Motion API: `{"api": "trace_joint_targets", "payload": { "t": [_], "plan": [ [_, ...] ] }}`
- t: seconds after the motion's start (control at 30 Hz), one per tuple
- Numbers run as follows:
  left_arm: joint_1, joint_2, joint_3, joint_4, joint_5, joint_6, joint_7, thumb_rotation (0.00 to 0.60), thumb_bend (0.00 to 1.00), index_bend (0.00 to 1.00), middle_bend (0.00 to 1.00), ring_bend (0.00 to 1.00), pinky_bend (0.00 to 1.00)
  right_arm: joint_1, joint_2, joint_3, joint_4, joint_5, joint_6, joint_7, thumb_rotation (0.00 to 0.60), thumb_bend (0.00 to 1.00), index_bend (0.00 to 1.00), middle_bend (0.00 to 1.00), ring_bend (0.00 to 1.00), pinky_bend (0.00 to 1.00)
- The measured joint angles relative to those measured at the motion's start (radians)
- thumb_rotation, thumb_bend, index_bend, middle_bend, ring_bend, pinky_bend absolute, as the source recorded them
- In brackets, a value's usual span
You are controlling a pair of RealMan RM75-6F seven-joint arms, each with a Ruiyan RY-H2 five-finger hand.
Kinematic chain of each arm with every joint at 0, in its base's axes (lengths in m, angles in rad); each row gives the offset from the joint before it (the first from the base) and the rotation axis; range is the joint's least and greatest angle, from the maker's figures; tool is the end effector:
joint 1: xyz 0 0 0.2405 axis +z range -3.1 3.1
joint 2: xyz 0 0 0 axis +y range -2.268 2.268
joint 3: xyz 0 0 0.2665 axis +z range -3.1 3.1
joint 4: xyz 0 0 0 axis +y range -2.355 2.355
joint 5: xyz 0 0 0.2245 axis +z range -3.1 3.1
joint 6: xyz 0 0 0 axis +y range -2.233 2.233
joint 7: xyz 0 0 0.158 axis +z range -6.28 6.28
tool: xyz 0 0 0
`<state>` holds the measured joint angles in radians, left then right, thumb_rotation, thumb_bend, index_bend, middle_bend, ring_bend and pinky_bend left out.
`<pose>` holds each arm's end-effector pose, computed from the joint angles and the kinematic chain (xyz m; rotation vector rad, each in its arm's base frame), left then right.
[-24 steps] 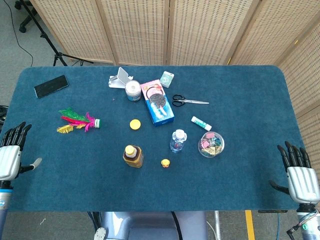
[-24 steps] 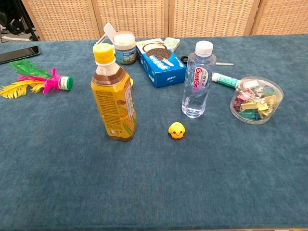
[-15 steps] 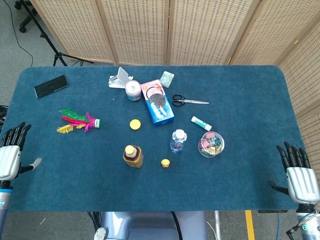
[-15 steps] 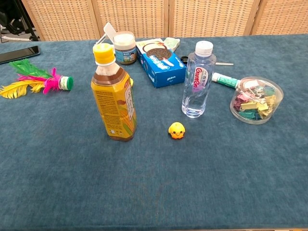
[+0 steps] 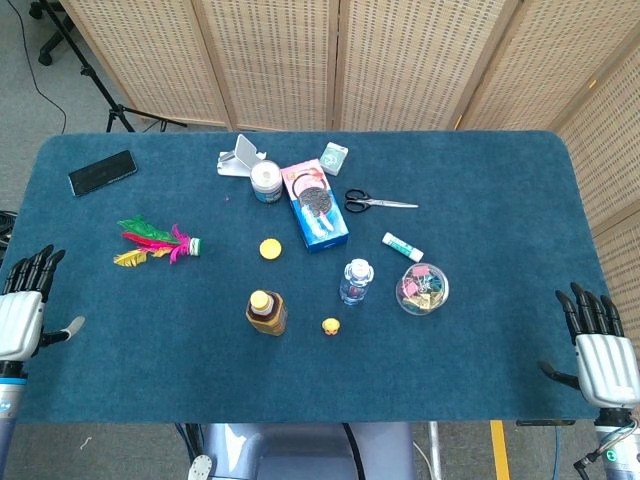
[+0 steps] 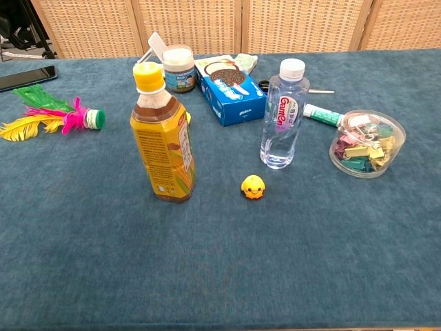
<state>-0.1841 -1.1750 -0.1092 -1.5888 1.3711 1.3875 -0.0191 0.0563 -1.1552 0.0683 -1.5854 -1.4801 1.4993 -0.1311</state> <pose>-0.3221 0.2421 0.1359 -1.3319 -0.9775 -0.9443 -0.3342 -0.1918 0.1469 1.3709 -0.8160 0.8031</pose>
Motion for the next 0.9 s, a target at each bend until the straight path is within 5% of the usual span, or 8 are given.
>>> {"api": "trace_joint_targets", "payload": {
  "t": [0.47, 0.9],
  "plan": [
    [-0.071, 0.004, -0.062, 0.025, -0.113, -0.119, 0.017, 0.600, 0.21, 0.11, 0.00, 0.00, 0.00, 0.005, -0.006, 0.001, 0.005, 0.008, -0.012, -0.009, 0.600, 0.00, 0.00, 0.00, 0.00, 0.00],
    [-0.304, -0.032, -0.200, 0.219, -0.417, -0.430, 0.124, 0.600, 0.25, 0.30, 0.00, 0.00, 0.00, 0.014, -0.016, 0.003, 0.022, 0.026, -0.039, -0.011, 0.600, 0.00, 0.00, 0.00, 0.00, 0.00]
  ]
}}
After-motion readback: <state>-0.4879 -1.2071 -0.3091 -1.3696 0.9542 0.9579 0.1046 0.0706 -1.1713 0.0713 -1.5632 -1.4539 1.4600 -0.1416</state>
